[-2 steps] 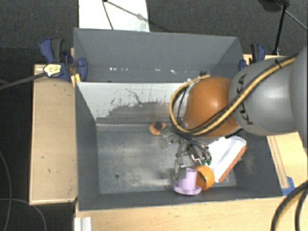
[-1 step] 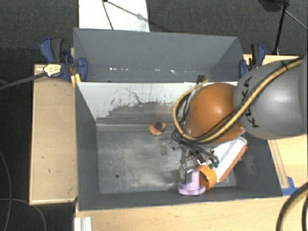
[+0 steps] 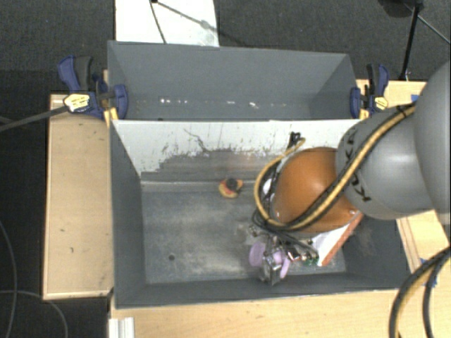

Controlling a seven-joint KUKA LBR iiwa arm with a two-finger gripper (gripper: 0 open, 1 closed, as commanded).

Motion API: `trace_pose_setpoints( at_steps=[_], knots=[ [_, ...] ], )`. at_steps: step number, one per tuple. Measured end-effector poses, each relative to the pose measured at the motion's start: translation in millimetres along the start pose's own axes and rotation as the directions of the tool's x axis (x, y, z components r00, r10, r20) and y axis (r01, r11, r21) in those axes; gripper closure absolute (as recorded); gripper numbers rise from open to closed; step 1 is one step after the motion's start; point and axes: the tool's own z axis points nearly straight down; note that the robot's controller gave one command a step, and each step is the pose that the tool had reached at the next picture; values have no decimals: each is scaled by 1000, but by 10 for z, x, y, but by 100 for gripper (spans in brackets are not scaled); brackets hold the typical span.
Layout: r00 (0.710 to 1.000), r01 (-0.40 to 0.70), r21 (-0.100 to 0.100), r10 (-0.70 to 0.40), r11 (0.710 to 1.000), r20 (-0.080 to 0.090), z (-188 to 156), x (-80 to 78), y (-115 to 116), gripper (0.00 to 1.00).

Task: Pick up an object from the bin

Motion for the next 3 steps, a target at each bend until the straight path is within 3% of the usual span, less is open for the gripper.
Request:
trace_pose_setpoints(
  at_steps=[1, 3],
  knots=[
    [994, 105, -3, -105, 994, -8, 3, -26, -128, 100],
    [994, 104, -5, -104, 995, -14, -46, -12, -122, 100]
  ],
)
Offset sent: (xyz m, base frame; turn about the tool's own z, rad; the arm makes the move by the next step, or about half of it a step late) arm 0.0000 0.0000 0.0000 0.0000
